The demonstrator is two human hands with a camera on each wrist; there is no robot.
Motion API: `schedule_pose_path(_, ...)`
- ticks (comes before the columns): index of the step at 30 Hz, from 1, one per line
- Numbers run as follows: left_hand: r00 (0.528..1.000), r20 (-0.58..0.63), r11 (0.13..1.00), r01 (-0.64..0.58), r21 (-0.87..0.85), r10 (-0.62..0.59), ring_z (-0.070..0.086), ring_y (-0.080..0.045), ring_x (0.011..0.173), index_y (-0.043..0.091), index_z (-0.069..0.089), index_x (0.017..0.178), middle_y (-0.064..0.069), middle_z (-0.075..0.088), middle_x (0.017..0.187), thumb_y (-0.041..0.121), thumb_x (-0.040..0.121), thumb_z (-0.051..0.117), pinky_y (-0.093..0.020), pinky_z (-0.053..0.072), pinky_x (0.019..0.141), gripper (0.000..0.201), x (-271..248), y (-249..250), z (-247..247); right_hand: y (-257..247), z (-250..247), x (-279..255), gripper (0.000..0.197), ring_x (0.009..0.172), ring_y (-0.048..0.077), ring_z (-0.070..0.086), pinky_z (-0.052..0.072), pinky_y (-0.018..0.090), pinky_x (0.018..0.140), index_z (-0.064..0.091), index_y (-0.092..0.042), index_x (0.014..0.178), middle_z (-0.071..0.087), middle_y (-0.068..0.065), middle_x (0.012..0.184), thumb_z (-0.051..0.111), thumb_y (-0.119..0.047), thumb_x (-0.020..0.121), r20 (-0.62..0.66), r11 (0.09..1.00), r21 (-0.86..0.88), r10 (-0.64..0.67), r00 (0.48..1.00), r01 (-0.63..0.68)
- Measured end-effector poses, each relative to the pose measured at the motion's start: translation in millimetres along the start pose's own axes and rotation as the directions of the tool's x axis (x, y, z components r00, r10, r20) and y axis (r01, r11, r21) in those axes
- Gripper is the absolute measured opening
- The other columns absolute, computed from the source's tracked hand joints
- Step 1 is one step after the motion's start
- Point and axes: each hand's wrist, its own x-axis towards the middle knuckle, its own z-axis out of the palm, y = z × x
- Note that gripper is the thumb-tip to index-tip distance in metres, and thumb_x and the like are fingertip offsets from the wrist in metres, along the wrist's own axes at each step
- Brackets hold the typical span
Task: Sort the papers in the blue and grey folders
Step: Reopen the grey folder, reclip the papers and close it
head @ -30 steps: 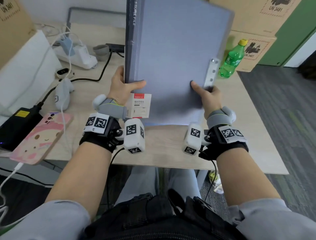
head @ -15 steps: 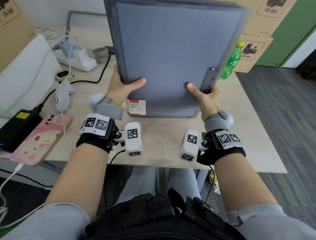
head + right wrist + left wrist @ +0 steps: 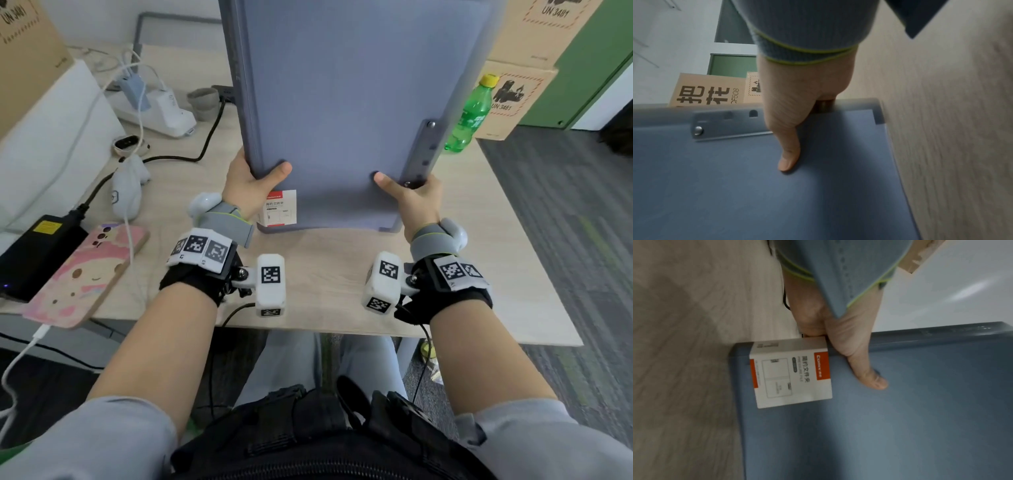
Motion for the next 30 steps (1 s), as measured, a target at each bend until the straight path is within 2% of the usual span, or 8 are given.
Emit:
schedule_pose_path(5, 0.991, -0.014, 0.987, 0.136, 0.082, -0.135, 0.06, -0.015, 0.094, 0.004, 0.053, 0.121, -0.001, 0.061, 0.104, 0.031, 0.084, 0.066, -0.007, 0.048, 0.067, 0.048, 8, 5, 3, 1, 4, 10, 0.035, 0.072, 0.015, 0.064, 0.053, 0.026, 0.068, 0.06, -0.017, 0.077, 0.067, -0.002, 0.08, 0.088, -0.023, 0.058, -0.026, 0.992, -0.066, 0.108, 0.994, -0.11)
schedule_pose_path(8, 0.957, 0.022, 0.948, 0.284, 0.143, -0.29, 0.062, -0.02, 0.099, 0.006, 0.055, 0.118, -0.003, 0.061, 0.103, 0.043, 0.083, 0.064, -0.023, 0.05, 0.08, 0.052, 12, -1, 2, 9, 5, 17, 0.035, 0.08, 0.021, 0.068, 0.056, 0.031, 0.075, 0.063, -0.016, 0.08, 0.07, -0.001, 0.084, 0.088, -0.026, 0.058, -0.035, 0.961, -0.132, 0.239, 0.97, -0.242)
schedule_pose_path(12, 0.887, 0.061, 0.867, 0.43, 0.252, -0.457, 0.062, -0.025, 0.101, 0.002, 0.056, 0.116, -0.008, 0.063, 0.105, 0.054, 0.081, 0.061, -0.03, 0.046, 0.087, 0.063, 16, -18, 1, 23, 8, 20, 0.073, 0.083, 0.027, 0.07, 0.059, 0.042, 0.08, 0.064, -0.005, 0.101, 0.071, 0.009, 0.094, 0.092, -0.037, 0.042, -0.092, 0.878, -0.212, 0.42, 0.903, -0.43)
schedule_pose_path(16, 0.841, 0.067, 0.792, 0.476, 0.382, -0.537, 0.059, -0.03, 0.11, 0.0, 0.05, 0.124, -0.013, 0.061, 0.119, 0.063, 0.08, 0.055, -0.035, 0.044, 0.097, 0.077, 16, -29, 0, 35, 9, 21, 0.088, 0.089, 0.029, 0.068, 0.057, 0.044, 0.083, 0.061, -0.004, 0.108, 0.07, 0.01, 0.098, 0.092, -0.043, 0.036, -0.126, 0.824, -0.289, 0.472, 0.873, -0.487)
schedule_pose_path(20, 0.826, 0.082, 0.768, 0.476, 0.428, -0.558, 0.056, -0.034, 0.115, -0.002, 0.048, 0.128, -0.017, 0.058, 0.127, 0.062, 0.084, 0.05, -0.039, 0.041, 0.103, 0.078, 20, -30, 4, 57, 2, 39, 0.12, 0.087, 0.03, 0.066, 0.056, 0.045, 0.082, 0.054, -0.015, 0.106, 0.067, 0.004, 0.094, 0.077, -0.073, 0.003, -0.164, 0.731, -0.486, 0.462, 0.872, -0.478)
schedule_pose_path(24, 0.823, 0.083, 0.713, 0.431, 0.553, -0.562, 0.052, -0.035, 0.12, -0.002, 0.047, 0.129, -0.019, 0.055, 0.131, 0.057, 0.091, 0.04, -0.035, 0.037, 0.102, 0.07, 27, -29, 7, 36, 8, 32, 0.111, 0.094, 0.031, 0.061, 0.053, 0.044, 0.086, 0.049, -0.017, 0.114, 0.06, 0.003, 0.098, 0.074, -0.076, 0.023, -0.166, 0.633, -0.64, 0.44, 0.883, -0.436)
schedule_pose_path(27, 0.832, 0.046, 0.614, 0.37, 0.698, -0.553, 0.049, -0.036, 0.123, 0.0, 0.044, 0.132, -0.02, 0.051, 0.134, 0.056, 0.093, 0.034, -0.037, 0.036, 0.103, 0.069, 28, -26, 8, 25, 11, 26, 0.112, 0.099, 0.033, 0.06, 0.05, 0.041, 0.088, 0.049, -0.018, 0.116, 0.062, 0.004, 0.109, 0.068, -0.081, 0.025, -0.175, 0.569, -0.718, 0.409, 0.896, -0.4)
schedule_pose_path(30, 0.852, 0.017, 0.51, 0.297, 0.808, -0.523, 0.047, -0.039, 0.123, 0.004, 0.044, 0.133, -0.022, 0.046, 0.135, 0.053, 0.093, 0.035, -0.039, 0.036, 0.106, 0.064, 29, -22, 6, 19, 11, 23, 0.095, 0.107, 0.033, 0.058, 0.043, 0.034, 0.081, 0.047, -0.009, 0.126, 0.059, 0.009, 0.122, 0.07, -0.07, 0.057, -0.149, 0.52, -0.776, 0.4, 0.904, -0.358)
